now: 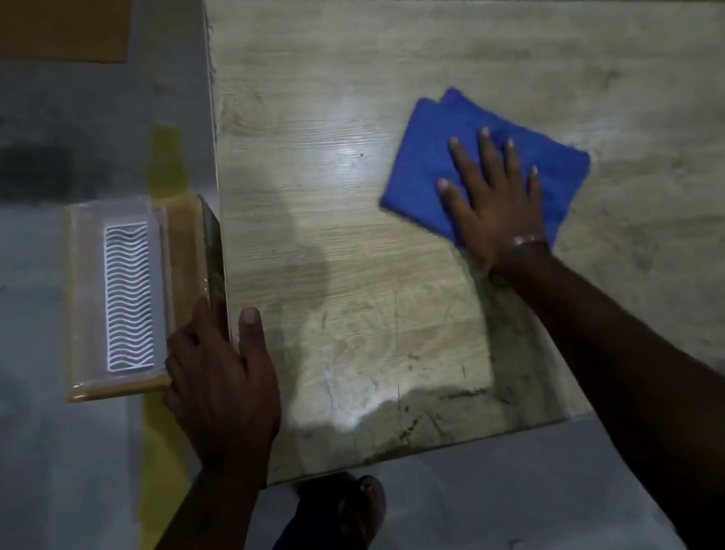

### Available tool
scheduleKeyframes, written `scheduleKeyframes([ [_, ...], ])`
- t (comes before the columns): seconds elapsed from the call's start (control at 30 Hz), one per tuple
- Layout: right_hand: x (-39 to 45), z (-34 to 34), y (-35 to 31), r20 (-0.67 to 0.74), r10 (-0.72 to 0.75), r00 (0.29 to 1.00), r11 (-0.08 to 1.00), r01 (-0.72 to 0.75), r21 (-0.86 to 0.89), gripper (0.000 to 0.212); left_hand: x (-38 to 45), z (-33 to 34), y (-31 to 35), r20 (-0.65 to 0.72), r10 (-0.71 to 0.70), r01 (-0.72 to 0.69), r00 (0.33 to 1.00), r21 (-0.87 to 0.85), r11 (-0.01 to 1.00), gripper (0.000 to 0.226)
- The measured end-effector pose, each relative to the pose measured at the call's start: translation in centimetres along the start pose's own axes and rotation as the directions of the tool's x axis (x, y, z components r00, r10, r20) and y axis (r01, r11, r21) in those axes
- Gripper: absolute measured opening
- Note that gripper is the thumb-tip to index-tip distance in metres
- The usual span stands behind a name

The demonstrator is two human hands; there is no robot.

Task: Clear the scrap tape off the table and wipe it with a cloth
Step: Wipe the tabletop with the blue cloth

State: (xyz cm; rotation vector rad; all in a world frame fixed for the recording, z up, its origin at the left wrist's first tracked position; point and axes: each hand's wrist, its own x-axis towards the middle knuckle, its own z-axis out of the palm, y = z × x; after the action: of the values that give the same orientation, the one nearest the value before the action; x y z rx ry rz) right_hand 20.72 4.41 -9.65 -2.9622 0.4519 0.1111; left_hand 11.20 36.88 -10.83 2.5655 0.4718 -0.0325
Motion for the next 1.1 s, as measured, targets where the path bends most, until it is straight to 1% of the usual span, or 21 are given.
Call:
scheduleKeyframes([
  [0.03, 2.5, 0.0, -1.9, 0.007, 0.006, 1.000, 1.000, -0.006, 0.019, 0.065, -0.1, 0.0, 0.0, 0.001, -0.006, 0.006, 1.000, -0.013, 1.000, 0.072],
  [0.1, 5.3, 0.6, -6.4, 0.006, -0.054, 0.999, 0.999, 0.054, 0.004, 0.065, 0.0, -0.1, 0.0, 0.005, -0.026, 0.026, 1.000, -0.038, 0.999, 0.074],
  [0.17, 4.8, 1.1, -10.2, 0.006, -0.180, 0.984, 0.984, 0.180, -0.005, 0.066, 0.1, -0.1, 0.0, 0.007, -0.034, 0.034, 0.999, -0.037, 0.999, 0.073],
  [0.2, 3.4, 1.2, -11.2, 0.013, -0.260, 0.965, 0.965, 0.260, -0.007, 0.065, 0.0, -0.1, 0.0, 0.007, -0.036, 0.036, 0.999, -0.036, 0.999, 0.072],
  [0.23, 1.6, 1.4, -11.5, 0.023, -0.340, 0.940, 0.940, 0.340, -0.012, 0.064, 0.0, -0.2, 0.0, 0.009, -0.038, 0.038, 0.999, -0.040, 0.998, 0.071],
  [0.3, -2.3, 1.4, -10.2, 0.044, -0.453, 0.891, 0.890, 0.454, -0.032, 0.062, 0.2, -0.3, 0.0, 0.019, -0.036, 0.037, 0.999, -0.046, 0.998, 0.069],
  [0.37, -4.0, 0.9, -7.2, 0.090, -0.530, 0.843, 0.843, 0.535, -0.057, 0.062, 0.2, -0.1, -0.1, 0.036, -0.031, 0.033, 0.999, -0.033, 0.999, 0.068],
  [0.4, -3.5, 0.6, -5.7, 0.125, -0.538, 0.834, 0.834, 0.548, -0.066, 0.062, 0.3, -0.1, -0.2, 0.042, -0.028, 0.029, 0.999, -0.025, 0.999, 0.069],
  [0.43, -2.1, 0.3, -4.4, 0.147, -0.517, 0.844, 0.844, 0.530, -0.076, 0.063, 0.4, -0.1, -0.3, 0.047, -0.026, 0.027, 0.999, -0.019, 0.999, 0.071],
  [0.47, -0.1, 0.0, -3.4, 0.150, -0.467, 0.872, 0.873, 0.481, -0.079, 0.064, 0.6, -0.2, -0.3, 0.053, -0.029, 0.030, 0.998, -0.017, 0.999, 0.072],
  [0.53, 5.1, -0.7, -2.8, 0.110, -0.297, 0.948, 0.950, 0.305, -0.060, 0.065, 0.6, -0.2, -0.1, 0.065, -0.033, 0.034, 0.997, -0.018, 0.999, 0.075],
  [0.57, 7.8, -1.0, -3.3, 0.086, -0.204, 0.975, 0.977, 0.208, -0.041, 0.065, 0.5, -0.2, -0.1, 0.068, -0.029, 0.031, 0.997, -0.021, 0.999, 0.075],
  [0.63, 13.1, -1.5, -5.7, 0.044, -0.059, 0.997, 0.998, 0.059, 0.014, 0.064, 0.5, -0.2, -0.1, 0.051, -0.010, 0.012, 0.999, -0.045, 0.999, 0.072],
  [0.7, 17.1, -1.5, -9.3, 0.029, 0.006, 1.000, 0.999, -0.007, 0.049, 0.065, 0.6, 0.0, -0.3, 0.026, 0.015, -0.013, 1.000, -0.082, 0.997, 0.069],
  [0.77, 18.8, -0.8, -13.5, 0.041, -0.036, 0.998, 0.998, 0.034, 0.048, 0.064, 0.7, 0.2, -0.6, 0.013, 0.022, -0.020, 1.000, -0.113, 0.993, 0.069],
  [0.83, 17.3, -0.2, -16.8, 0.053, -0.157, 0.986, 0.987, 0.155, 0.033, 0.064, 0.8, 0.3, -0.7, 0.026, 0.008, -0.005, 1.000, -0.134, 0.991, 0.071],
  [0.9, 13.2, 0.2, -17.6, 0.065, -0.293, 0.954, 0.956, 0.292, 0.025, 0.063, 0.6, 0.2, -0.8, 0.031, 0.020, -0.015, 0.999, -0.159, 0.987, 0.069],
  [0.97, 8.9, 0.3, -15.7, 0.087, -0.368, 0.926, 0.930, 0.367, 0.033, 0.062, 0.5, 0.2, -0.7, 0.045, 0.004, 0.004, 0.999, -0.191, 0.982, 0.068],
  [1.0, 7.7, 0.2, -14.2, 0.095, -0.374, 0.923, 0.927, 0.373, 0.022, 0.062, 0.6, 0.2, -0.8, 0.060, 0.001, 0.012, 0.998, -0.209, 0.978, 0.069],
  [1.03, 7.7, -0.1, -12.6, 0.104, -0.349, 0.931, 0.936, 0.351, 0.004, 0.063, 0.6, 0.2, -0.8, 0.071, 0.014, 0.002, 0.997, -0.225, 0.974, 0.070],
  [1.1, 10.7, -0.7, -10.7, 0.098, -0.213, 0.972, 0.976, 0.217, -0.029, 0.065, 0.7, 0.3, -1.0, 0.090, 0.045, -0.020, 0.995, -0.257, 0.966, 0.073],
])
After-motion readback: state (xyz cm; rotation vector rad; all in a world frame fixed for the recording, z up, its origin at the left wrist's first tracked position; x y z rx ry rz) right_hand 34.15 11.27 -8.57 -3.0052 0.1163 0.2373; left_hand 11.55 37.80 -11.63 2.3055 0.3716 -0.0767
